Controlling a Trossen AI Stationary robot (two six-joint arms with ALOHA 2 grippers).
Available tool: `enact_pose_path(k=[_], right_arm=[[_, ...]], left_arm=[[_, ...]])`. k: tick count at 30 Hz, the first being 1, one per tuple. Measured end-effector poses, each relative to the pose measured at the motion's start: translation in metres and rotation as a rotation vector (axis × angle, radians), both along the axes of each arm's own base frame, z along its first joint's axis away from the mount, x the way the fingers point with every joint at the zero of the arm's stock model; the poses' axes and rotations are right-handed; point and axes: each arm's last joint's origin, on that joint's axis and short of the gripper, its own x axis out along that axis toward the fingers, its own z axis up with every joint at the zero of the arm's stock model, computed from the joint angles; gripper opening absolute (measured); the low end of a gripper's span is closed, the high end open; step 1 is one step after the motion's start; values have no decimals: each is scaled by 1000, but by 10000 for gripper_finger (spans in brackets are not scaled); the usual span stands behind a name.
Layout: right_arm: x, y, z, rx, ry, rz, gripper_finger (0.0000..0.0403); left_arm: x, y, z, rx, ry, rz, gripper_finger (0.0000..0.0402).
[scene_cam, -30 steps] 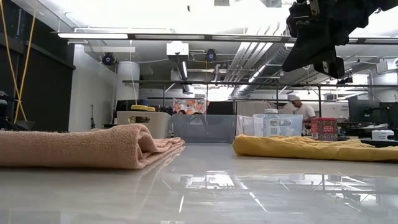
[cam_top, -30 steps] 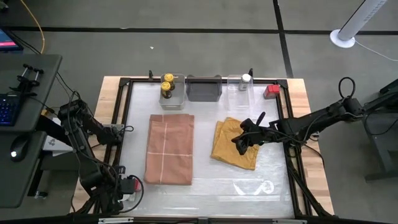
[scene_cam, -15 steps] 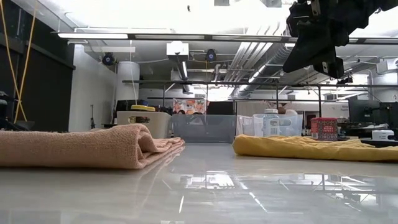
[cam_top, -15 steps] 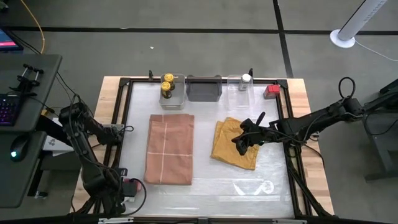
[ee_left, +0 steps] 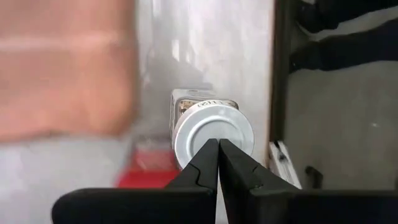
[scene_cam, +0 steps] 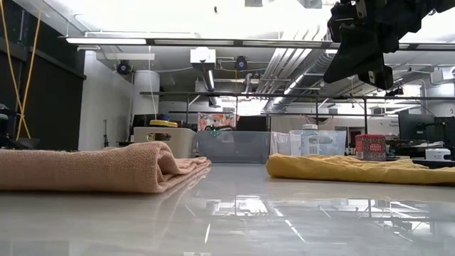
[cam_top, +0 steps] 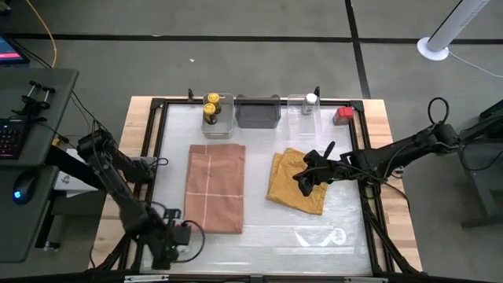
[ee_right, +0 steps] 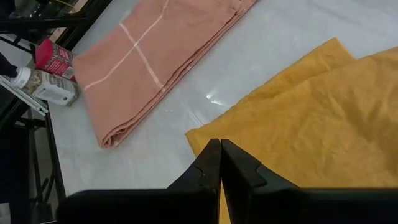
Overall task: Sort spices by type
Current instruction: Put the white seasoning bottle into the transparent bin
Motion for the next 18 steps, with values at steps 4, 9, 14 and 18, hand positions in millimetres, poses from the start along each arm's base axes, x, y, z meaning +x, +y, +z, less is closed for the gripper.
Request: enact_pose_path(k=[4, 9, 14, 18], right_arm=[[0, 0, 0, 0, 0, 0, 2], [0, 0, 0, 4, 2, 5, 2], [-1, 0, -1, 4, 16, 8, 2], [-2, 0, -2, 8, 37, 18, 2]], left_arm=[[20, 17, 0, 64, -64, -38, 0], [44, 40, 0, 96, -106, -105, 0], [67, 55, -1, 76, -174, -153, 0], [84, 55, -8, -1, -197, -229, 0]])
